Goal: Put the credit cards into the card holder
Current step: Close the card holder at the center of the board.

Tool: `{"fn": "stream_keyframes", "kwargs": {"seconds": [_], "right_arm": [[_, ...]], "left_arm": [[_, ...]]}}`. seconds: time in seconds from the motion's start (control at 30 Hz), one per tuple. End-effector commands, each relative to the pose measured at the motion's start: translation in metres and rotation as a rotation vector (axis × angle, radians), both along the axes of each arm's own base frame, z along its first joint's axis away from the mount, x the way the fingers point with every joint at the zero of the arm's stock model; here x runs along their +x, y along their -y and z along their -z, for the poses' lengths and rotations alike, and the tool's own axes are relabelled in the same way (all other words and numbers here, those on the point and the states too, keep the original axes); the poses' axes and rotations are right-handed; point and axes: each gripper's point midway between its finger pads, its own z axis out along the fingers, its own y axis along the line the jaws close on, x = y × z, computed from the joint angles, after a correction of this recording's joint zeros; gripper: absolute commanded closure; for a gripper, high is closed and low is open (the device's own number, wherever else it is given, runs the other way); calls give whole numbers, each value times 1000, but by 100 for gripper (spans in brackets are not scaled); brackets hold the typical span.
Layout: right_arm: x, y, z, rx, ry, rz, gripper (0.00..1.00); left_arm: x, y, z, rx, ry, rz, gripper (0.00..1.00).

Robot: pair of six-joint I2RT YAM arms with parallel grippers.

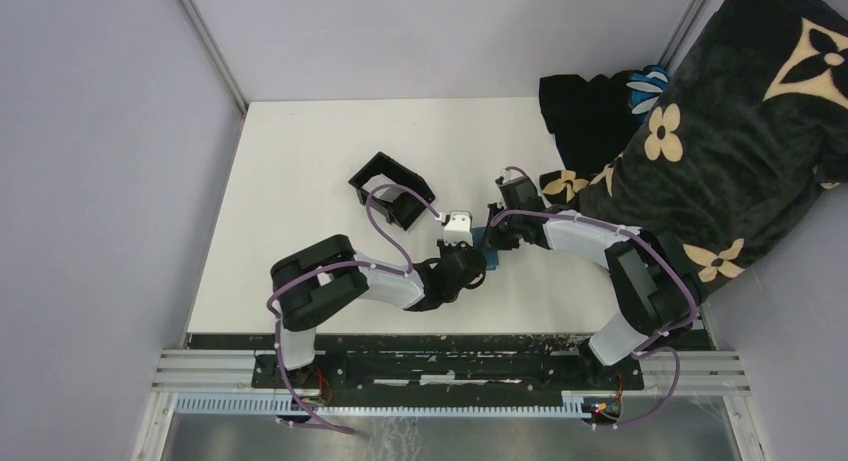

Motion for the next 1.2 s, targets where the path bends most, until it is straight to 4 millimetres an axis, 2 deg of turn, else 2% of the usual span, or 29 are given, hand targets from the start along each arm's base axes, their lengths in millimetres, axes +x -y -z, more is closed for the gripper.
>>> {"fn": "stream_keyframes", "kwargs": {"seconds": [0.0,0.13,0.4,0.73,0.97,1.17], "right_arm": [[-7,33,35,-135,-70,43,99],[-1,26,20,-107,-35,6,98],[14,16,-24,-88,49,-65,87],[19,4,-54,-54,97,-112,83],[15,10,-63,-102,128,-103,82],[8,17,-53,-108,130,-71,86]], "left_arm": [[-9,-5,33,37,-84,18,75],[-12,-6,32,13,-91,17,75],[-18,1,21,-66,-110,42,76],[-24,2,17,-122,-127,53,76],[-29,4,13,-156,-135,55,76],[-34,8,9,-181,-142,66,76]]}}
